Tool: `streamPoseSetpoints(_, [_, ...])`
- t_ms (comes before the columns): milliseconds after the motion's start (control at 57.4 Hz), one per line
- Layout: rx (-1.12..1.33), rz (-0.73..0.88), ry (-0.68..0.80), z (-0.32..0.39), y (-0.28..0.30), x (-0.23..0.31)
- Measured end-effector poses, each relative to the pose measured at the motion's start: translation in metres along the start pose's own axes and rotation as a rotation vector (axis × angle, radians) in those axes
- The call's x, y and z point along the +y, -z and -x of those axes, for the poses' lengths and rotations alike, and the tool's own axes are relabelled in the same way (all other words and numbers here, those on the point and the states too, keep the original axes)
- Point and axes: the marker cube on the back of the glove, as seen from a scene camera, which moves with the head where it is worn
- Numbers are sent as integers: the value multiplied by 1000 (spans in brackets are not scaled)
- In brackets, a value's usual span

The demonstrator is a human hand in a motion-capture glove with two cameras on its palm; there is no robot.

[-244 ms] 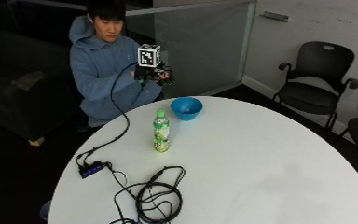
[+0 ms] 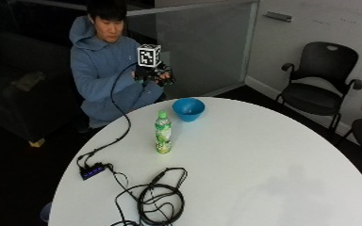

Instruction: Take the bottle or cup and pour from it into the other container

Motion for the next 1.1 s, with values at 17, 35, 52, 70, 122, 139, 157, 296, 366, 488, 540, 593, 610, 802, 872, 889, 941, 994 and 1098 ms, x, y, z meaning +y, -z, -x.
streamPoseSetpoints(17, [-49,-1,-69,5,1,-1])
streamPoseSetpoints(35, [-88,-3,-129,8,3,-2])
streamPoseSetpoints(52, [-113,-5,-168,9,4,-2])
streamPoseSetpoints(70, [-125,-7,-188,7,5,-3])
streamPoseSetpoints(122, [-133,-10,-198,1,6,-2])
streamPoseSetpoints(139, [-132,-9,-197,1,6,-1])
streamPoseSetpoints(157, [-130,-11,-195,0,6,1])
streamPoseSetpoints(296, [-121,-19,-197,-3,6,11])
streamPoseSetpoints(366, [-131,-16,-205,-14,7,15])
streamPoseSetpoints(488, [-128,-26,-218,-27,7,26])
streamPoseSetpoints(540, [-122,-33,-225,-35,6,33])
streamPoseSetpoints(593, [-124,-42,-239,-43,6,39])
streamPoseSetpoints(610, [-125,-46,-245,-46,6,41])
streamPoseSetpoints(802, [-141,-113,-300,-82,3,60])
streamPoseSetpoints(872, [-164,-126,-311,-93,2,68])
streamPoseSetpoints(889, [-167,-129,-313,-96,1,70])
streamPoseSetpoints(941, [-175,-145,-318,-104,-1,75])
streamPoseSetpoints(994, [-192,-170,-332,-113,-4,81])
streamPoseSetpoints(1098, [-244,-197,-362,-134,-9,93])
